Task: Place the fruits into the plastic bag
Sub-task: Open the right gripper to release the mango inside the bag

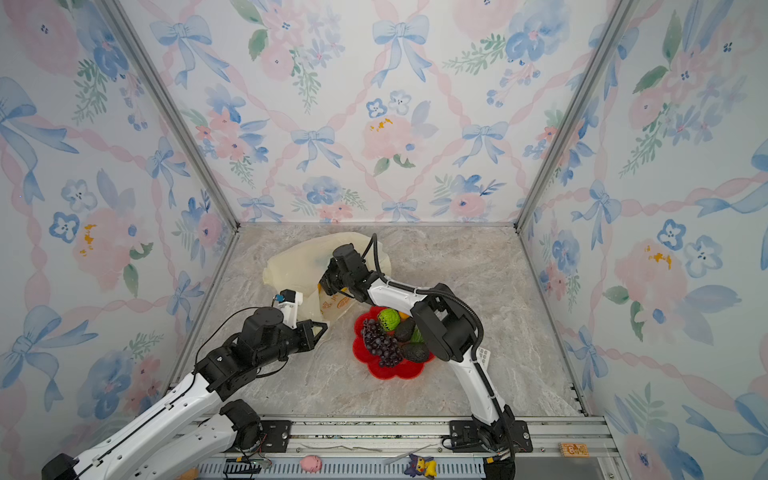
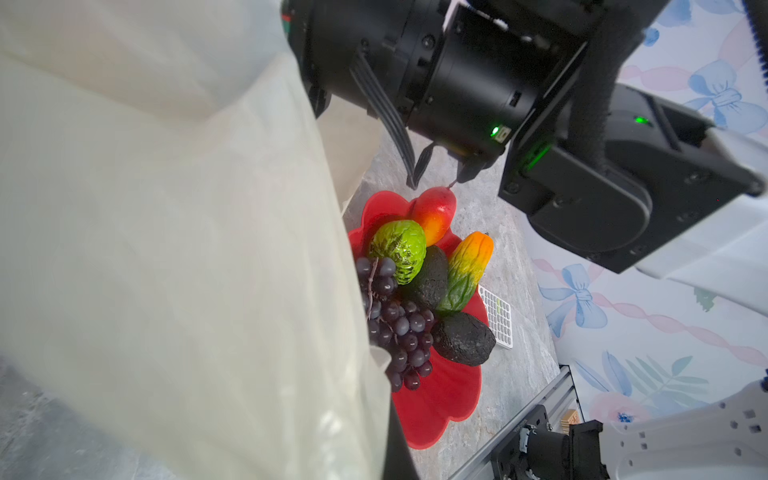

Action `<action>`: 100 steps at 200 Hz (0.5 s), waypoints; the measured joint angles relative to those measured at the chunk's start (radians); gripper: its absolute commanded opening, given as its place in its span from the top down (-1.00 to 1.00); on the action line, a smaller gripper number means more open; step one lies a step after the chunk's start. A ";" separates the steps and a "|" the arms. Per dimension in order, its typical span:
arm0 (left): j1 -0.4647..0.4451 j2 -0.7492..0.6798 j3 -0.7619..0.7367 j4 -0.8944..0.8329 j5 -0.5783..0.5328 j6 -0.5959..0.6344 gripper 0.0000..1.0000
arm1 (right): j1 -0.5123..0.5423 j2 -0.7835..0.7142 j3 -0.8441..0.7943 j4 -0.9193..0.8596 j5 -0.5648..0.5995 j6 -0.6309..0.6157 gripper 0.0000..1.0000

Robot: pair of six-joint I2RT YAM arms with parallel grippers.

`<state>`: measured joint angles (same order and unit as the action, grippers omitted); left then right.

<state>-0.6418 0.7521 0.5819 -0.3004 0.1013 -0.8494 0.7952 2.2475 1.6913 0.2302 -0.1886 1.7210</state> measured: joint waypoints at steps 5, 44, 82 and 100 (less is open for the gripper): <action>0.000 0.002 0.000 0.000 0.000 0.000 1.00 | -0.001 0.000 0.000 0.000 0.000 0.000 -0.55; 0.000 0.020 0.005 0.000 0.000 0.010 1.00 | -0.005 0.000 -0.001 -0.001 -0.014 -0.001 -0.54; 0.000 0.034 0.019 0.000 0.000 0.025 1.00 | -0.006 -0.001 -0.003 -0.021 -0.039 -0.028 -0.53; 0.000 0.035 0.023 0.000 0.000 0.034 1.00 | -0.010 -0.003 -0.006 -0.051 -0.055 -0.048 -0.53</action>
<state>-0.6418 0.7868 0.6048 -0.3000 0.1017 -0.8154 0.7849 2.2444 1.6855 0.1787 -0.2436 1.6726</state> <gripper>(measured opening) 0.050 0.765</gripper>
